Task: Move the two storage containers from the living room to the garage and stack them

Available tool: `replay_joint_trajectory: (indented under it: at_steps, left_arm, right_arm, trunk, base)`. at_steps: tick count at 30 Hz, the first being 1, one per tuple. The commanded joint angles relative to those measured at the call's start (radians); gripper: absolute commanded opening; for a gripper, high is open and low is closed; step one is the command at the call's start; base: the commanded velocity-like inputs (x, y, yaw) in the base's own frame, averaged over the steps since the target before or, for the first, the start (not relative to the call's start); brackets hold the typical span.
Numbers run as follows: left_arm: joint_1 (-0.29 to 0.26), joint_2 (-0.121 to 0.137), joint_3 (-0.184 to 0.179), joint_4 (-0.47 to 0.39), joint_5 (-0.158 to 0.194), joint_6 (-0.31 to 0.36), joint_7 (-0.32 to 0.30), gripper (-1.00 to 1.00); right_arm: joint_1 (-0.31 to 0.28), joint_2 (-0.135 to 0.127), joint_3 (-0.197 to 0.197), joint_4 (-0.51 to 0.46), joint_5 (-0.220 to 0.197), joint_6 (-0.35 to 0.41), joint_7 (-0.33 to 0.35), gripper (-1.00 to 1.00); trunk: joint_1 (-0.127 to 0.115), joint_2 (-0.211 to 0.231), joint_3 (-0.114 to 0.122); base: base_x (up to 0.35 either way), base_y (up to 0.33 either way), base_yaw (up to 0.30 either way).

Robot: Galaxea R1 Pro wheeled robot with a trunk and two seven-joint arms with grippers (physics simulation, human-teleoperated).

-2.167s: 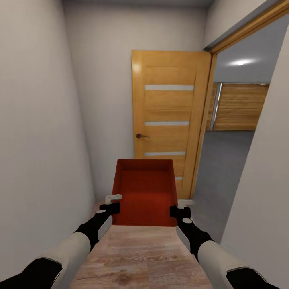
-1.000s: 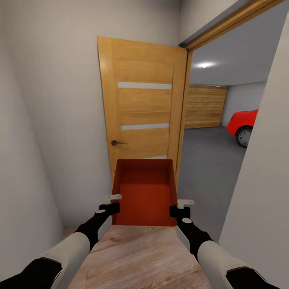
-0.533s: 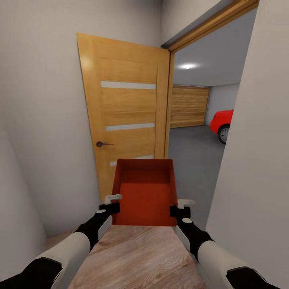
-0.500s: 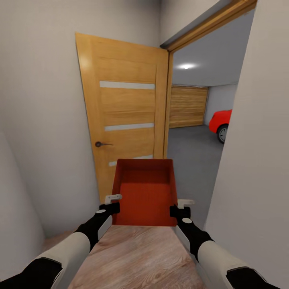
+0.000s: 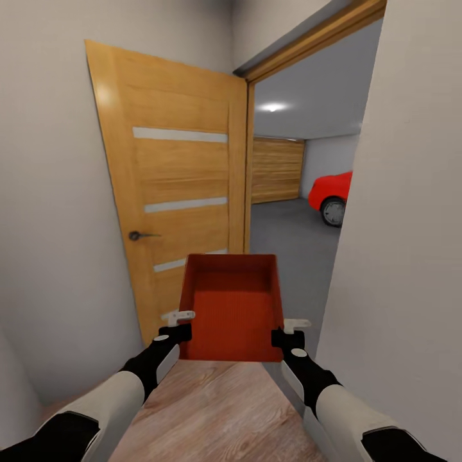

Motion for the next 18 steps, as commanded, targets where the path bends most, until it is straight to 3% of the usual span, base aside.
replay_joint_trajectory:
  at_steps: [1,18]
  left_arm:
    - [0.0,0.043,-0.01,-0.006,-0.016,0.006,0.083,-1.0]
    - [0.0,0.043,-0.011,-0.005,-0.014,0.005,0.082,-1.0]
  right_arm:
    - [-0.002,-0.001,-0.046,0.003,-0.014,-0.005,-0.053,-1.0]
    - [-0.002,-0.001,-0.046,0.003,-0.014,-0.005,-0.053,-1.0]
  trunk:
    - [0.0,-0.001,-0.001]
    - [0.0,-0.001,-0.001]
  base:
    - [0.172,0.283,-0.245]
    - [0.201,0.278,-0.245]
